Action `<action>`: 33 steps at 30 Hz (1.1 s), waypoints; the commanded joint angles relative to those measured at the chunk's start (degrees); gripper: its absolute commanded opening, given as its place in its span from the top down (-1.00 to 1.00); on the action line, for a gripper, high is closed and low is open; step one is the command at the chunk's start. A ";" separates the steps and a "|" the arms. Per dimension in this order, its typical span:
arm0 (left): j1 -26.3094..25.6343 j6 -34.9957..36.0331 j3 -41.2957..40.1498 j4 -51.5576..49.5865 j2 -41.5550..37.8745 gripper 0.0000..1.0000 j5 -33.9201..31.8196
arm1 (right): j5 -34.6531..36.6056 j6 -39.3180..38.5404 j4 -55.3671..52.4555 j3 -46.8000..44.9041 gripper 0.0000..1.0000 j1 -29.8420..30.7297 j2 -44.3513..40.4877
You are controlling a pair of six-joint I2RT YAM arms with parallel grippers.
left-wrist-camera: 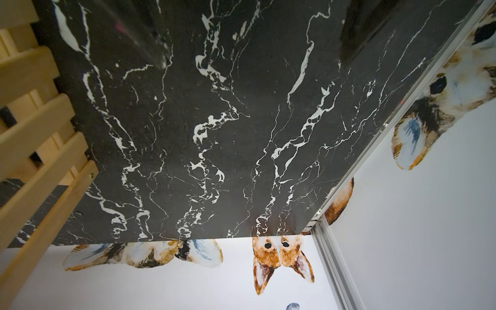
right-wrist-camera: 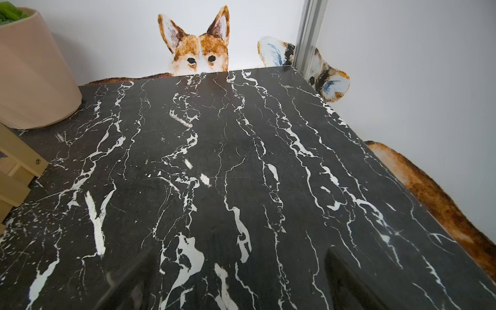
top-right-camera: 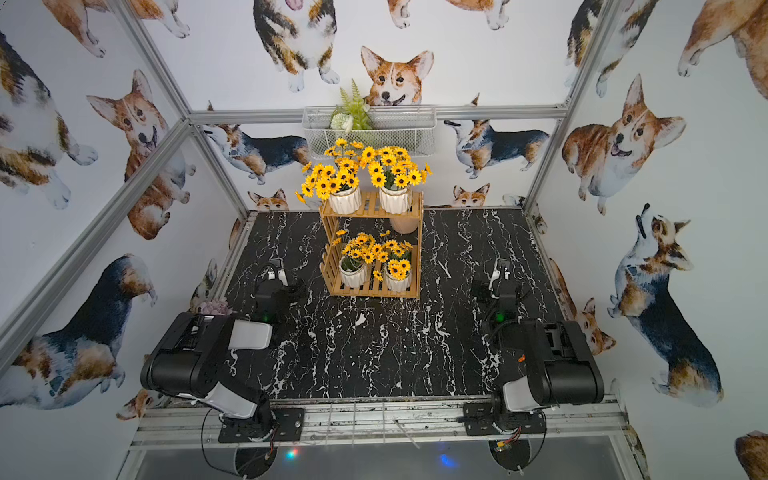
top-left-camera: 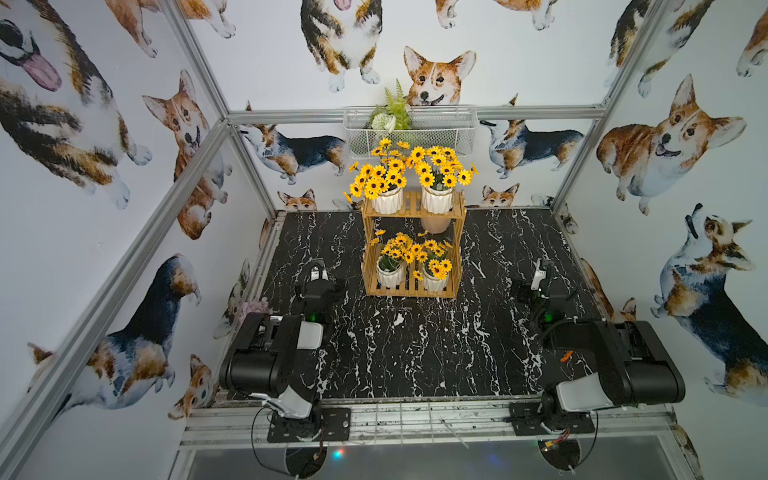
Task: Take the sunflower pots off the shelves
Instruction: Move the shelf to the center of the board.
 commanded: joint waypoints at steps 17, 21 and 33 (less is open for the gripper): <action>-0.23 0.08 -0.29 1.59 -0.15 -1.00 -0.16 | 0.38 0.10 0.84 0.36 -0.99 0.02 0.10; -0.19 0.09 -0.29 1.58 -0.15 -1.00 -0.03 | 0.39 0.15 0.82 0.28 -0.99 0.02 0.06; -0.11 0.08 -0.71 2.32 -0.24 -1.00 0.19 | 0.39 0.14 0.95 0.25 -0.99 0.02 0.01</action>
